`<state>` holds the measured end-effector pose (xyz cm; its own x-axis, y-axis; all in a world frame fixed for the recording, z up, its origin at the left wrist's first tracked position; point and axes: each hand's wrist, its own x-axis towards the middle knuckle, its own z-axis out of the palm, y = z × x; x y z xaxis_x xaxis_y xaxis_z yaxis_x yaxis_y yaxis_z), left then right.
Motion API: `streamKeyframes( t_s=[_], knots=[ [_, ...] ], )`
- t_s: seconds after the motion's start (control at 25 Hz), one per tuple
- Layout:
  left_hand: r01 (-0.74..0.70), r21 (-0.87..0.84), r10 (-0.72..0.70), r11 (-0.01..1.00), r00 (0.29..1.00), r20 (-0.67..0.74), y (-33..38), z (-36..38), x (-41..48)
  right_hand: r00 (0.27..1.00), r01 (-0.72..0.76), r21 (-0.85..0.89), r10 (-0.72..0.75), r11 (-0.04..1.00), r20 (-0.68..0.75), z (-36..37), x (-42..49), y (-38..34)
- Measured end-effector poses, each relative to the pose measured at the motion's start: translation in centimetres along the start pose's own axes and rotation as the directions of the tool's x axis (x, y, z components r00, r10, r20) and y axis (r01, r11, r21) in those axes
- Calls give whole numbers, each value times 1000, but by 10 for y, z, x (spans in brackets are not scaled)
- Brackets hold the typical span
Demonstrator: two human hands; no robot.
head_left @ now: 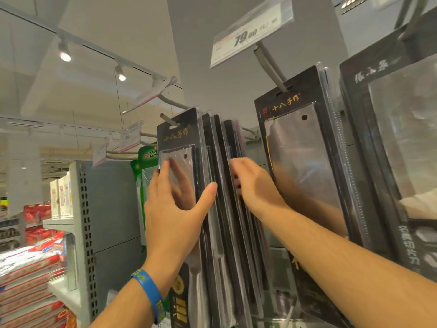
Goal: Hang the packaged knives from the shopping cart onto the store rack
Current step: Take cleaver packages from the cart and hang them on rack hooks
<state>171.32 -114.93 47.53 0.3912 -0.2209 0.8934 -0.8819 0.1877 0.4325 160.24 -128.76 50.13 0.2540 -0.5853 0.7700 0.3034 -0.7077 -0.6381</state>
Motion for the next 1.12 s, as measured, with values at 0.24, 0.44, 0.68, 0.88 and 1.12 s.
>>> streamKeyframes(
  t_s=[0.24, 0.44, 0.68, 0.88, 1.12],
  knots=[
    [-7, -47, 7, 999, 1000, 8, -1, -4, 0, 962, -120, -35, 108, 992, -251, -5, 22, 11],
    [-3, -46, 4, 999, 1000, 17, 0, -6, -1, 972, -197, 163, 214, 967, -98, -6, 30, 17],
    [-4, -80, 7, 997, 999, 34, -1, -7, 1, 983, -182, 22, 181, 983, 42, -16, 30, 19],
    [8, -84, -4, 996, 999, 43, 0, -6, 1, 990, -123, -310, 138, 943, 25, -10, 28, 19],
    [7, -86, -3, 996, 999, 40, 0, -5, 1, 963, -269, -305, 264, 914, -58, -9, 32, 15]
  ],
)
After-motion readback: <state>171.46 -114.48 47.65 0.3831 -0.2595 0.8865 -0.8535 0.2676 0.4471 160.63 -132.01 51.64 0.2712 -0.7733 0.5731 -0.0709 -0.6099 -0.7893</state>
